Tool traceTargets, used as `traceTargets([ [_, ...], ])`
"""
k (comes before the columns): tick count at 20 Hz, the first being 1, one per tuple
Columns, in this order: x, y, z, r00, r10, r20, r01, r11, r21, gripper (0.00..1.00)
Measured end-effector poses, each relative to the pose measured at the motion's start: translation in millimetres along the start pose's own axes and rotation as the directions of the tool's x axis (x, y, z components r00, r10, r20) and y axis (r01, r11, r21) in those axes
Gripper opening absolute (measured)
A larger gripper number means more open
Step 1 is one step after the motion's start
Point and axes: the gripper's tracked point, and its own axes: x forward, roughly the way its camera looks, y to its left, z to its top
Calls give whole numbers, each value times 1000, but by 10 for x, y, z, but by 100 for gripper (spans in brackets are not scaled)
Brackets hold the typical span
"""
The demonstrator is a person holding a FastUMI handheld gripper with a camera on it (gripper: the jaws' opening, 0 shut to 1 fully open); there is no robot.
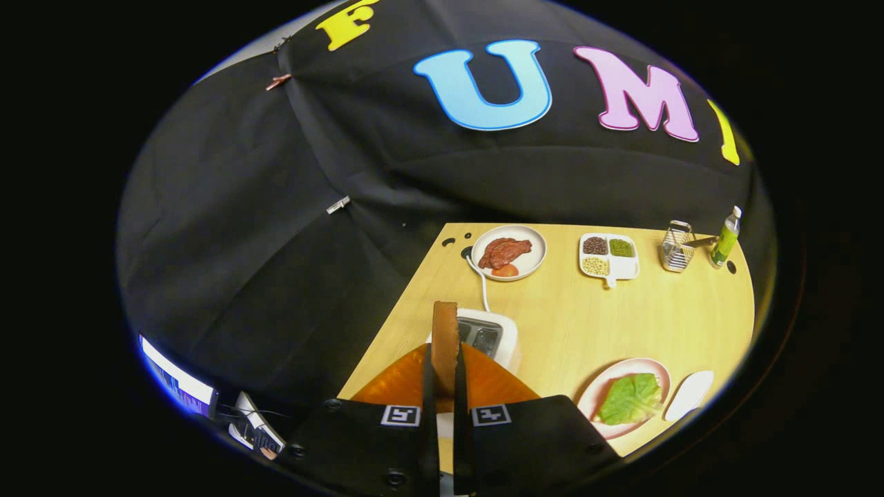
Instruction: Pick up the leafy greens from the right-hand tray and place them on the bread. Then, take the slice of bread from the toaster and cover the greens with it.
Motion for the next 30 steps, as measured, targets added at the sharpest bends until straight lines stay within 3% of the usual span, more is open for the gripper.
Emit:
traceTargets([
  [5,-458,-859,34,991,-119,62,121,993,-19,12],
  [11,-767,-1738,-355,972,-234,28,233,972,35,12],
  [20,-567,-2326,-1055,972,-236,-12,235,958,164,12],
  [30,-192,-2722,-1451,970,-228,-78,241,915,322,12],
])
